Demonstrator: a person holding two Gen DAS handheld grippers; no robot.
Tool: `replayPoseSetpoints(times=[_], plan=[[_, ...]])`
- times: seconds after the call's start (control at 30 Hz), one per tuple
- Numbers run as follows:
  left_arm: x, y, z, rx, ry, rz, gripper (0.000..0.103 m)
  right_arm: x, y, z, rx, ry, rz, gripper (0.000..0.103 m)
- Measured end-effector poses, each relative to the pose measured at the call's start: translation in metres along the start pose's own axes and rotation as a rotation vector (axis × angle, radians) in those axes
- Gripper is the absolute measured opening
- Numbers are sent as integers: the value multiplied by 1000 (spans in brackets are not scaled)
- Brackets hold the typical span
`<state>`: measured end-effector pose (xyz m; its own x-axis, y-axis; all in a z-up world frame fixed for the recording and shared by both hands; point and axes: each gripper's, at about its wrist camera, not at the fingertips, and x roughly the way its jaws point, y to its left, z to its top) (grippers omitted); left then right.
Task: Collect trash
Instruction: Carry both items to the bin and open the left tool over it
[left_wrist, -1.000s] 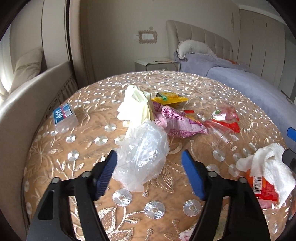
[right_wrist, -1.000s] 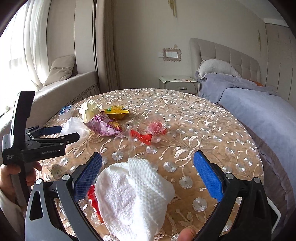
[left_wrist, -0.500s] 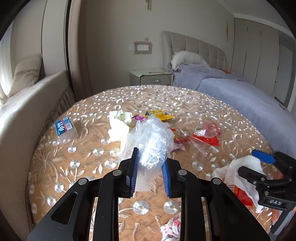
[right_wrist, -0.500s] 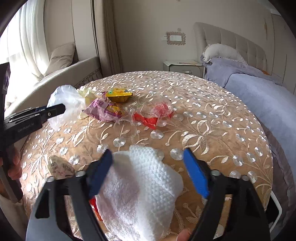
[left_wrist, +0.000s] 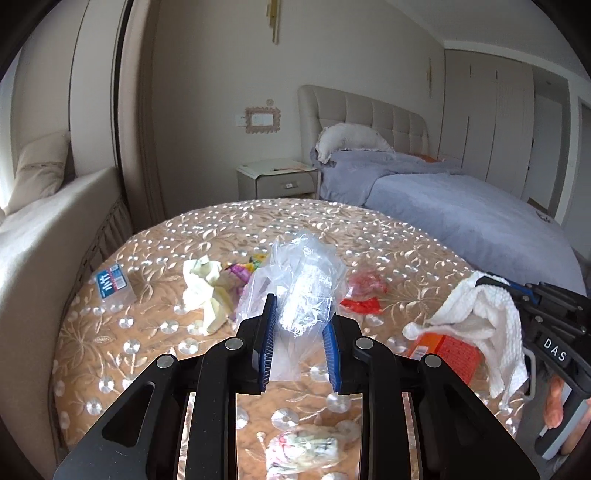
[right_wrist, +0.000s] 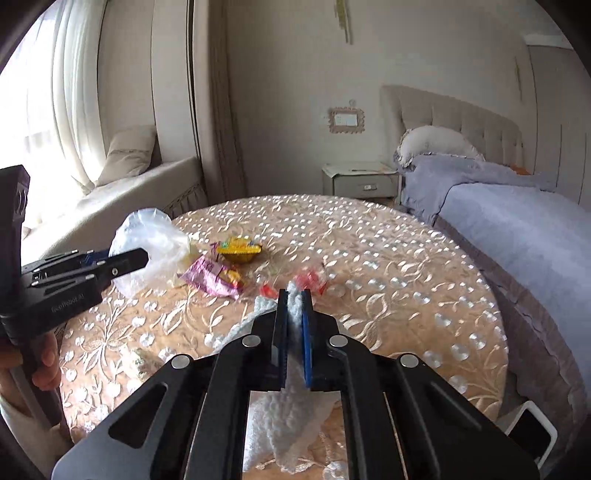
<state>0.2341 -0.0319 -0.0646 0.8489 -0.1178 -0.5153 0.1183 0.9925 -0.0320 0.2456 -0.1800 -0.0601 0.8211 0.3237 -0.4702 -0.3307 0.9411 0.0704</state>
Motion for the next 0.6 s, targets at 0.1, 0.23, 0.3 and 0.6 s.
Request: replayPoseSetpoints(times=[0.1, 0.23, 0.3, 0.6], plan=[[0, -21, 6, 26, -13, -32, 23, -17, -10, 8, -8, -43, -31, 8], [-1, -50, 12, 52, -26, -88, 23, -36, -21, 14, -20, -86, -65, 8], [-3, -67, 15, 69, -37, -124, 23, -44, -25, 15, -31, -103, -83, 8], [2, -138, 21, 152, -50, -229, 23, -82, -57, 16, -40, -172, -180, 8]])
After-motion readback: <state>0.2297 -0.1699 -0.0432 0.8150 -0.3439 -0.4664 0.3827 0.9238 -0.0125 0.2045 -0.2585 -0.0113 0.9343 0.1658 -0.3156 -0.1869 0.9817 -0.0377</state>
